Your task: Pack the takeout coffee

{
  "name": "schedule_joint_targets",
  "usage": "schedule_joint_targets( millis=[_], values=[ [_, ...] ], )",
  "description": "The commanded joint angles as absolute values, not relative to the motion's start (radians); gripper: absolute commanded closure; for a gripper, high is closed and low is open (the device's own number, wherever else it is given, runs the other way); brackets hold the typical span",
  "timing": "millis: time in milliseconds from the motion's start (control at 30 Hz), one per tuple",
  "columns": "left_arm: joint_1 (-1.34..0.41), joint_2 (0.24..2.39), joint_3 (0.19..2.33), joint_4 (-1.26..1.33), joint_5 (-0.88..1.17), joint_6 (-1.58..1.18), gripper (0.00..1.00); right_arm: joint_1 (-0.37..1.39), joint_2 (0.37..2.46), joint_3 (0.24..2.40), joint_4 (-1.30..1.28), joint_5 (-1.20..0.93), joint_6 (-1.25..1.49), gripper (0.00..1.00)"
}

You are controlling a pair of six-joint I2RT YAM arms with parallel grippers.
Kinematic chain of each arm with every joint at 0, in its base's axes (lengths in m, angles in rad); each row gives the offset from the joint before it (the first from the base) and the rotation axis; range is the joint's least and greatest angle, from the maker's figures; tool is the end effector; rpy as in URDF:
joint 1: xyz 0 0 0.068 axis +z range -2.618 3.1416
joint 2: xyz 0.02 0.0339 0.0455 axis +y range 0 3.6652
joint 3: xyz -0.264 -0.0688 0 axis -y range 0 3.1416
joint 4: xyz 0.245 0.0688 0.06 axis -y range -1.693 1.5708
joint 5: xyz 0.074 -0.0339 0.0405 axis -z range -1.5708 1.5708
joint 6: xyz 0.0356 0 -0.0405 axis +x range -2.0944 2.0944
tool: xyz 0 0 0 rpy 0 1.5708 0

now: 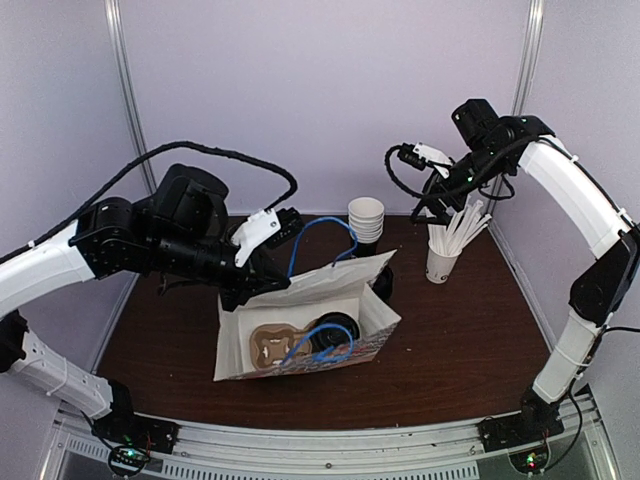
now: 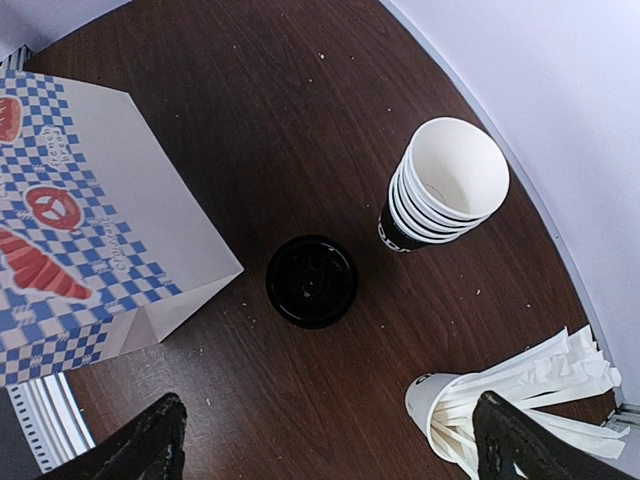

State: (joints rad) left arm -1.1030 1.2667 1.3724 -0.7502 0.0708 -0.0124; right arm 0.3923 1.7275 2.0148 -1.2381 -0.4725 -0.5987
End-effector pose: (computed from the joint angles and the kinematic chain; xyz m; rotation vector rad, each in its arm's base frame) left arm 0.1176 -0.2384 0.3851 1.2291 1.9475 -0.6777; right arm 0.3085 0.1452 0.4152 -1.3235 2.0537 0.5029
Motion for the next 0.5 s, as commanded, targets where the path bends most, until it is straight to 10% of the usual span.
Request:
schedule_joint_targets(
  millis=[0, 467],
  values=[
    [-1.064, 1.310, 1.383, -0.704, -0.060, 0.046, 0.95, 0.383, 1.698, 1.990, -1.235, -0.446, -0.597, 0.00],
    [-0.922, 1.344, 1.419, -0.602, -0.098, 0.055, 0.53, 0.321, 1.601, 1.962, -1.215, -0.462, -0.577, 0.00]
  ],
)
